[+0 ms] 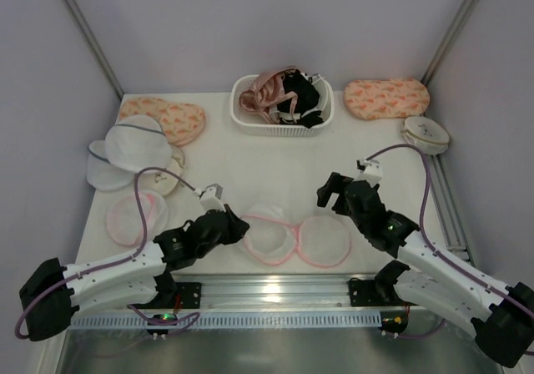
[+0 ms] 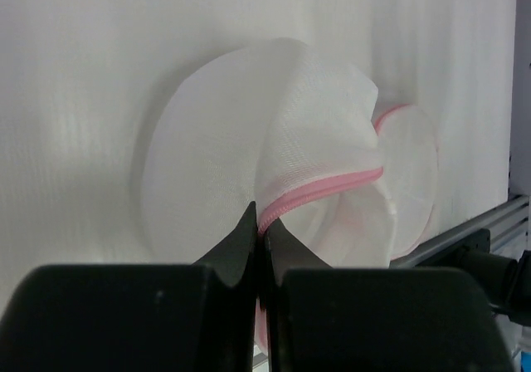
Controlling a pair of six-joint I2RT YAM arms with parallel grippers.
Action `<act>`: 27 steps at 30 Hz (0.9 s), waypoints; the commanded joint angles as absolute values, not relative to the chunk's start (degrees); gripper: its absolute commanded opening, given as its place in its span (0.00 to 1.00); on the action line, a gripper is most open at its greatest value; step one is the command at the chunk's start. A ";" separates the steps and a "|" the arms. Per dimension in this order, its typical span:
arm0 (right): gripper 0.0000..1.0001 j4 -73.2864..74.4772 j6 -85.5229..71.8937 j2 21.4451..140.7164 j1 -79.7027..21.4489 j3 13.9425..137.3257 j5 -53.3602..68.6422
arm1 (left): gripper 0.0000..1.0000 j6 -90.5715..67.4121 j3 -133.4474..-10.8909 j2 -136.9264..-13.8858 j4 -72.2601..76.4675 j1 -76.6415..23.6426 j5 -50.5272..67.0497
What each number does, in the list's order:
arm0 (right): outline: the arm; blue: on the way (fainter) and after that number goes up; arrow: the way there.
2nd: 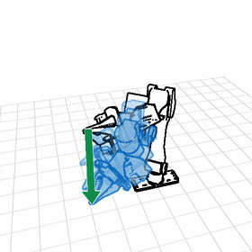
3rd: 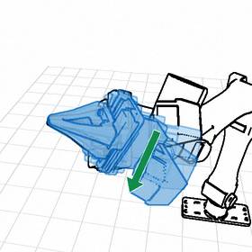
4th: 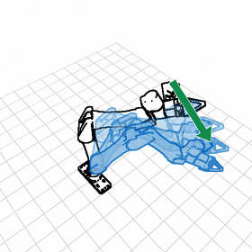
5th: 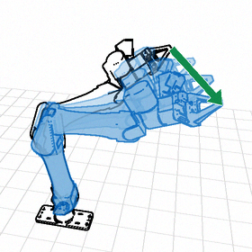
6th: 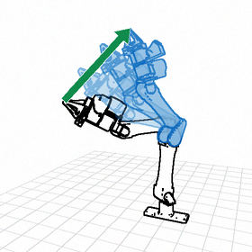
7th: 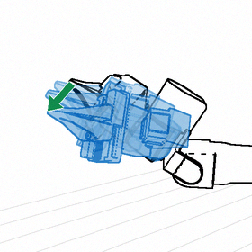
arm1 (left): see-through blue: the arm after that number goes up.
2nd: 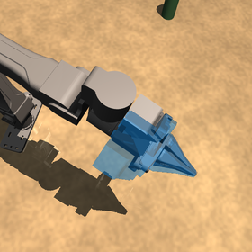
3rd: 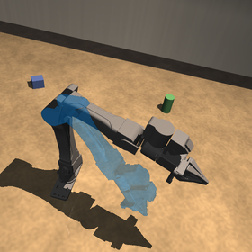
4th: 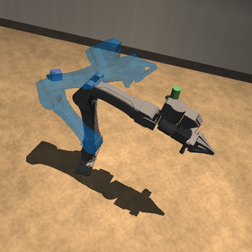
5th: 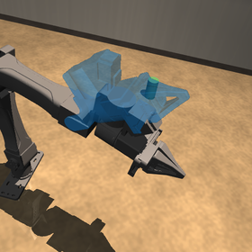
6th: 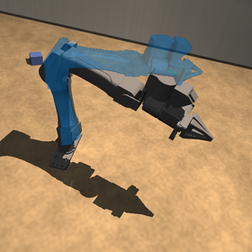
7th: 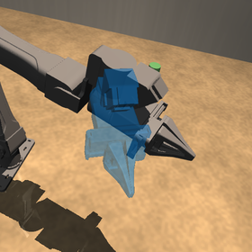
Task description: Unzip the laundry bag and remove the bra
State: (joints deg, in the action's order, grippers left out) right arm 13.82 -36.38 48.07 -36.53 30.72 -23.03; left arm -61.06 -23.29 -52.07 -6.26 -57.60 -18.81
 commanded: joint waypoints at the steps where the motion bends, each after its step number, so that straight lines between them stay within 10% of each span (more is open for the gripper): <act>1: 0.99 21.18 -47.27 45.71 -39.28 26.91 -26.64 | 0.00 -67.58 -20.75 -48.35 -3.95 -57.48 -26.80; 27: 0.76 2.73 -60.56 40.68 -43.24 9.23 -15.12 | 0.00 -71.46 -18.72 -41.84 -7.82 -58.27 -29.62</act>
State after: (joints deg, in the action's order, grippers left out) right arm 10.76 -59.70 38.65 -42.72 9.56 -16.47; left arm -71.61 -18.50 -41.58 -10.74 -58.06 -28.86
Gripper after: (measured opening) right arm 0.783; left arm 0.003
